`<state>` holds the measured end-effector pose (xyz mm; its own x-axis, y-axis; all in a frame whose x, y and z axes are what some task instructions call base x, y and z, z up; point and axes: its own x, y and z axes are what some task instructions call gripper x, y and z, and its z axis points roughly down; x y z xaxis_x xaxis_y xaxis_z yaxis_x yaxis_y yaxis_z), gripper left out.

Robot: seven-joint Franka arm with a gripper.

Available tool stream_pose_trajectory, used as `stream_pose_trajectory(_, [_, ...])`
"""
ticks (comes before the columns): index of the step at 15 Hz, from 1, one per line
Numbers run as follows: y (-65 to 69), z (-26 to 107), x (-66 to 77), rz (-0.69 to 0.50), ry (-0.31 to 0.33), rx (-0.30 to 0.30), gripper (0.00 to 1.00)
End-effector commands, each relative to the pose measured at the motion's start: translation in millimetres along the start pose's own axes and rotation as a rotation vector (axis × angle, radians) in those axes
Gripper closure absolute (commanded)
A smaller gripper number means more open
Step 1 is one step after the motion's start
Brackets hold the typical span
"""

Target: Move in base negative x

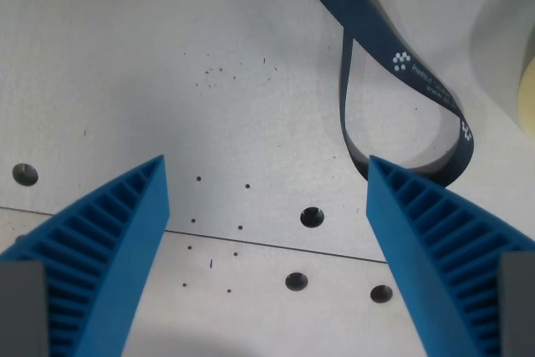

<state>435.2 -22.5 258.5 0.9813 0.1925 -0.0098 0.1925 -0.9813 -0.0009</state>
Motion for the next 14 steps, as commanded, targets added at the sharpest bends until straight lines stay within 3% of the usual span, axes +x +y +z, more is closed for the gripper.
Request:
stream_pose_trajectory(1, [-1.8, -1.7, -4.7, 0.0, 0.005, -0.001, 0.0])
stream_pose_trajectory(14, [-27.2, 4.4, -69.7, 0.0, 0.005, -0.001, 0.0])
